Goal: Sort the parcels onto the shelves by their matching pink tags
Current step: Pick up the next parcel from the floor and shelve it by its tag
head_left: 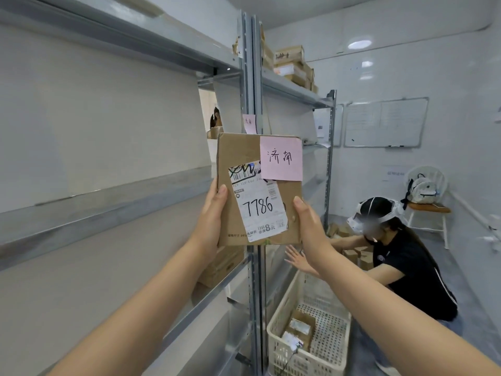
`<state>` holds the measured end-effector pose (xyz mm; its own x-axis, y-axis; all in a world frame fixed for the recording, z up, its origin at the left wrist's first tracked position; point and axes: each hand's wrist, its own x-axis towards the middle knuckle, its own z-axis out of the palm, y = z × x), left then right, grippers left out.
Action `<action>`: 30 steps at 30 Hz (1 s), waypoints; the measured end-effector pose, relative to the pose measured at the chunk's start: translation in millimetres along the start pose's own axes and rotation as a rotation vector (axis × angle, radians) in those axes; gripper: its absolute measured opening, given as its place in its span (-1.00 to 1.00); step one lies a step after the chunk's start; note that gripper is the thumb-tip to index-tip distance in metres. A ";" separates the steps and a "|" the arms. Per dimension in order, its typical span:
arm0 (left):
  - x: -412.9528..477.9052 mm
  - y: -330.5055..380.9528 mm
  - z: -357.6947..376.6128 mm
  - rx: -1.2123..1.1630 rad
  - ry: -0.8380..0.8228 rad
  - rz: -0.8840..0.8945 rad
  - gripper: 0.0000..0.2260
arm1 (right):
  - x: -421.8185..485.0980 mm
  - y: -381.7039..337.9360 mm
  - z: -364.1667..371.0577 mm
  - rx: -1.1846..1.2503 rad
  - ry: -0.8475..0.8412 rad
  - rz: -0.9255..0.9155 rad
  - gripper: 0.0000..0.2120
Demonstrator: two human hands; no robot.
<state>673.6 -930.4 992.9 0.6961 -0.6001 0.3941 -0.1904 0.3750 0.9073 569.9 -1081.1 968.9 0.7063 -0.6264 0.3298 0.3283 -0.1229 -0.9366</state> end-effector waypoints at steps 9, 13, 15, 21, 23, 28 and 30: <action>86.8 -20.3 -9.8 0.078 0.093 0.016 -0.59 | 96.3 20.7 3.6 -0.029 -0.070 -0.009 -0.67; 120.3 -33.0 -1.6 0.095 0.165 0.026 -0.57 | 143.7 34.2 -4.3 -0.003 -0.140 -0.028 -0.67; 137.0 -37.1 3.4 0.114 0.213 0.032 -0.55 | 168.7 40.4 -5.6 0.023 -0.181 -0.039 -0.62; 185.4 -51.4 23.5 0.140 0.313 0.093 -0.55 | 235.5 45.9 -23.1 0.099 -0.328 -0.066 -0.51; 197.0 -55.0 30.5 0.135 0.362 0.123 -0.57 | 251.8 48.7 -25.1 0.090 -0.372 -0.061 -0.31; 219.0 -60.4 29.1 0.131 0.508 0.157 -0.42 | 279.5 63.1 -16.3 0.144 -0.442 -0.038 -0.32; 224.7 -58.5 23.7 0.139 0.553 0.187 -0.47 | 288.8 68.6 -9.5 0.159 -0.456 -0.042 -0.37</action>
<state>824.8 -1103.9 1031.9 0.8919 -0.0621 0.4480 -0.4073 0.3202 0.8553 790.5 -1277.8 998.8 0.8816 -0.2181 0.4186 0.4290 0.0003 -0.9033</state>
